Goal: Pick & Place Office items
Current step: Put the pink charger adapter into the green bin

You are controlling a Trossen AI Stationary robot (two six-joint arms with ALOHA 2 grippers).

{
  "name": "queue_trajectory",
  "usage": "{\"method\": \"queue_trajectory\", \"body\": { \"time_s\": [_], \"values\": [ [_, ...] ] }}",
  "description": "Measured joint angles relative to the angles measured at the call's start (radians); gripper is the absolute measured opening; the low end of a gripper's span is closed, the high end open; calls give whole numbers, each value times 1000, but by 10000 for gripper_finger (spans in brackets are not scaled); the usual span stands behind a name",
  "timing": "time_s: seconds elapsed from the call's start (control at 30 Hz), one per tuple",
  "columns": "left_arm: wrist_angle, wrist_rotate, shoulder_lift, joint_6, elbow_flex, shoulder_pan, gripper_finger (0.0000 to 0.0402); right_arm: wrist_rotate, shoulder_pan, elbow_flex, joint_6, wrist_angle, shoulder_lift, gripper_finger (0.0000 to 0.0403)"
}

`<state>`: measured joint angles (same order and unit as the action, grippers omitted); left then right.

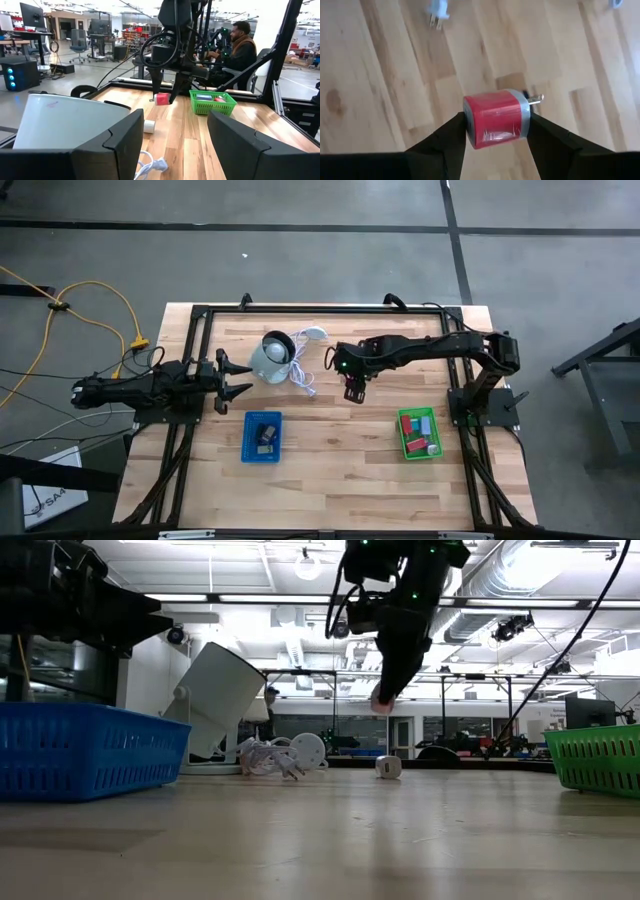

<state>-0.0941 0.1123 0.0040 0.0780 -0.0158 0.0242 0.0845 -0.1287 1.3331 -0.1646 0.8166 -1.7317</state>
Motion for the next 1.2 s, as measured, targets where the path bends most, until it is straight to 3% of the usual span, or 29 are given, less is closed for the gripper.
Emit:
{"method": "queue_trajectory", "body": {
  "time_s": [0.67, 1.2],
  "values": [
    [0, 0, 0, 0, 0, 0, 212, 59, 81, -22, -190, 148, 75, 182],
    [-25, 1, 2, 0, 0, 0, 212, 108, 301, -373, -677, 122, 378, 182]
  ]
}}
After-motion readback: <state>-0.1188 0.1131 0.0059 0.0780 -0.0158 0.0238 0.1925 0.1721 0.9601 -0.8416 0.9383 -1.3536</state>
